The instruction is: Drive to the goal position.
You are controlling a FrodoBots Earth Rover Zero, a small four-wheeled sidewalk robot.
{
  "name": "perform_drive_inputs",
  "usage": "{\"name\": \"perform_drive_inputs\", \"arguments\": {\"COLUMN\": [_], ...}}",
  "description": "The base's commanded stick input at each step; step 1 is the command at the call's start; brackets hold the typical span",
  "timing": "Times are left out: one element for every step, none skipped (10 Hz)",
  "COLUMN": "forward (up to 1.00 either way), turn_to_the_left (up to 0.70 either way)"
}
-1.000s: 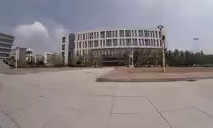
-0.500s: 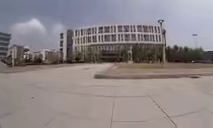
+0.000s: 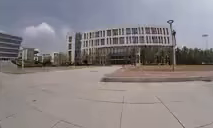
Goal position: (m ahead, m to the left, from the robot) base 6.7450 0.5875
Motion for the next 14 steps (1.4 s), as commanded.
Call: {"name": "perform_drive_inputs", "arguments": {"forward": [0.7,0.7,0.7,0.7,0.7,0.7,0.7,0.7,0.7,0.7,0.7,0.7,0.7,0.7], "turn_to_the_left": [0.11,0.02,0.0,0.0,0.0,0.0,0.0,0.0,0.0,0.0,0.0,0.0,0.0,0.0]}}
